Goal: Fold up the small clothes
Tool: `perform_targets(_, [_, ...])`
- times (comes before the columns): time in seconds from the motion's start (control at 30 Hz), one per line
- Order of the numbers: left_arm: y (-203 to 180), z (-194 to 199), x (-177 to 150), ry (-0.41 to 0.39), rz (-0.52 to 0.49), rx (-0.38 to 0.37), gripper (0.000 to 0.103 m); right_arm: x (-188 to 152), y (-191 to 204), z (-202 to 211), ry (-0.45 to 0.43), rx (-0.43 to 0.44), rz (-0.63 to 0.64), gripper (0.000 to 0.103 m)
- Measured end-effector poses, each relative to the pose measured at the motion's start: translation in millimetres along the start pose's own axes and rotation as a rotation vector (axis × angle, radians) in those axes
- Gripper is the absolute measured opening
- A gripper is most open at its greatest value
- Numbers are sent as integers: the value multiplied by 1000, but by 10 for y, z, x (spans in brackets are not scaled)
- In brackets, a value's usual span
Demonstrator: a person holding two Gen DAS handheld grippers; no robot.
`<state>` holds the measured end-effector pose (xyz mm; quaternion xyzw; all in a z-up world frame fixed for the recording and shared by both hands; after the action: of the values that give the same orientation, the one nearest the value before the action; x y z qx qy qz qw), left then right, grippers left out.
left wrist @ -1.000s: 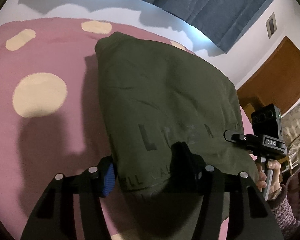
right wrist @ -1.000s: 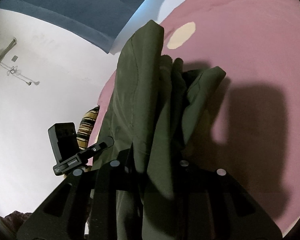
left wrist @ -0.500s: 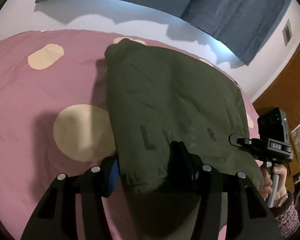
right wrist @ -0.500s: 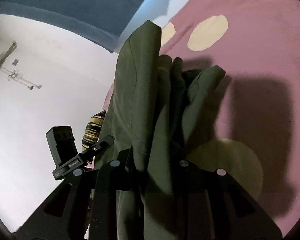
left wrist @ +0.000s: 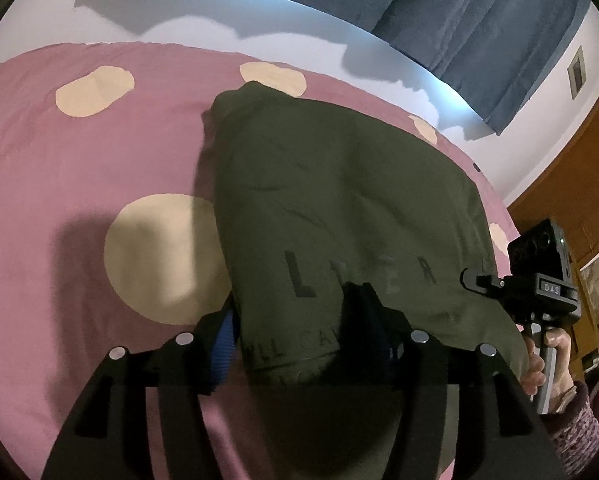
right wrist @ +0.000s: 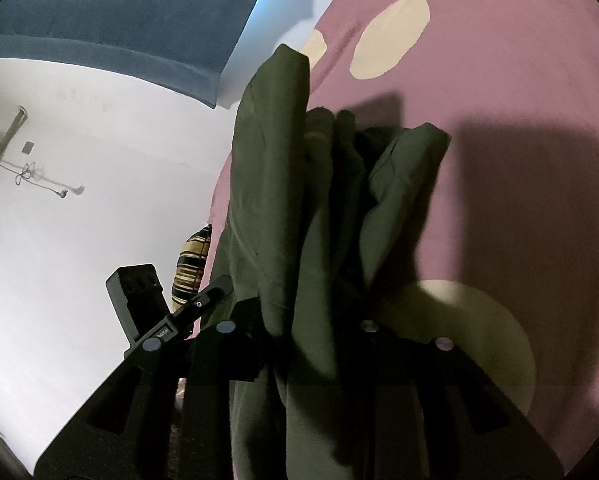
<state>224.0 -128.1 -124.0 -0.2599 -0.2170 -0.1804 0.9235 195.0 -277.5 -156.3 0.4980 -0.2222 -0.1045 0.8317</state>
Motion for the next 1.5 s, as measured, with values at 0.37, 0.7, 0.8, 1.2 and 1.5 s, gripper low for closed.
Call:
perform_targets(0.37, [34, 231, -158, 7, 87, -111, 84, -88, 148, 322, -72, -51, -1, 77])
perform_targets(0.7, [-91, 335, -713, 72, 127, -217, 86, -619, 106, 400, -32, -115, 10, 82])
perform_targets(0.8, [-140, 245, -771, 98, 124, -217, 85, -707, 71, 295, -17, -149, 28, 82])
perform_targets(1.2, [-282, 298, -712, 96, 42, -122, 54, -680, 195, 104, 37, -49, 7, 27])
perform_targets(1.5, [-366, 473, -831, 109, 67, -133, 52, -819, 345, 219, 41, -9, 34, 26])
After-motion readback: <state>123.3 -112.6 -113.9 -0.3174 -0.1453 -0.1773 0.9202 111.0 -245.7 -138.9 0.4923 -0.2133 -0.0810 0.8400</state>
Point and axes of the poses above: each gripper's, at about its wrist camera, not at the fingertips, and z roughly against the way its jaws point, y to its left, x to its top, the point moved 10 cm from there along -z, roughly the way its jaws point, and after that the axes turned 6 degrees about y, right-handed, at the moved point
